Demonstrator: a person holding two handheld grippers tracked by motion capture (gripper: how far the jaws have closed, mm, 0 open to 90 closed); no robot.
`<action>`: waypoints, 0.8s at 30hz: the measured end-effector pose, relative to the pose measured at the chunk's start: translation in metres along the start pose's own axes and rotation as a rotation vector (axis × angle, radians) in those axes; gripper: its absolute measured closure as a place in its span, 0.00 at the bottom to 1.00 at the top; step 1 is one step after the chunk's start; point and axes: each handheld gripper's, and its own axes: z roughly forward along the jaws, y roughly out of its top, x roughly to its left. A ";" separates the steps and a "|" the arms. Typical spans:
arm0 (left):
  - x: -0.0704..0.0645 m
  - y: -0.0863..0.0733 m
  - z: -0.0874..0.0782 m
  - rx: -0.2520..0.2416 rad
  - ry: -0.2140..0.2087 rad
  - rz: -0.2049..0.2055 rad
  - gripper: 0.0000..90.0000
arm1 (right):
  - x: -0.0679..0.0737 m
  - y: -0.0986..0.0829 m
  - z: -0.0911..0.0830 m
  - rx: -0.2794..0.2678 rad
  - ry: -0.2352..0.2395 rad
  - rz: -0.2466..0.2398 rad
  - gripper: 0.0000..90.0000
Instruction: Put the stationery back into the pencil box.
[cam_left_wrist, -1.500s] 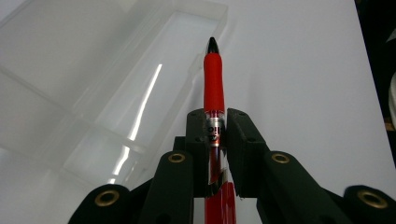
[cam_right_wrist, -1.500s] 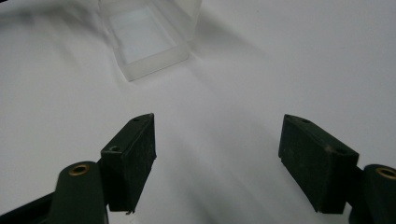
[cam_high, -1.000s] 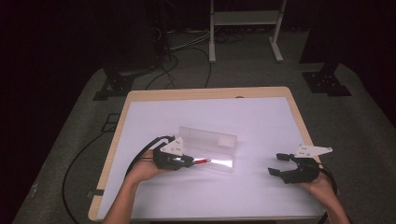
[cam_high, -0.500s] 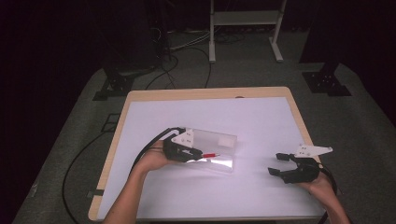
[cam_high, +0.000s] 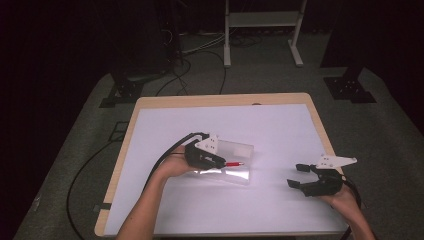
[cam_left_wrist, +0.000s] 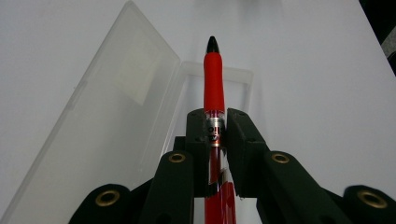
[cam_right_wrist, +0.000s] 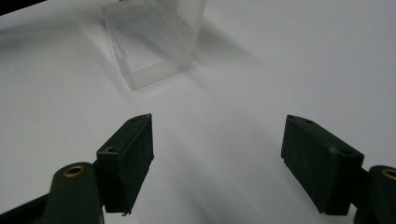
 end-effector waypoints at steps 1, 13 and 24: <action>0.001 0.001 0.002 0.002 -0.002 0.004 0.88 | 0.000 0.000 0.000 0.001 0.000 0.000 0.27; 0.010 -0.002 0.020 -0.005 -0.032 -0.024 0.88 | 0.000 0.000 -0.001 -0.006 0.005 -0.002 0.27; 0.013 -0.006 0.034 0.034 -0.043 -0.031 0.88 | 0.000 0.000 0.000 -0.005 0.006 -0.003 0.26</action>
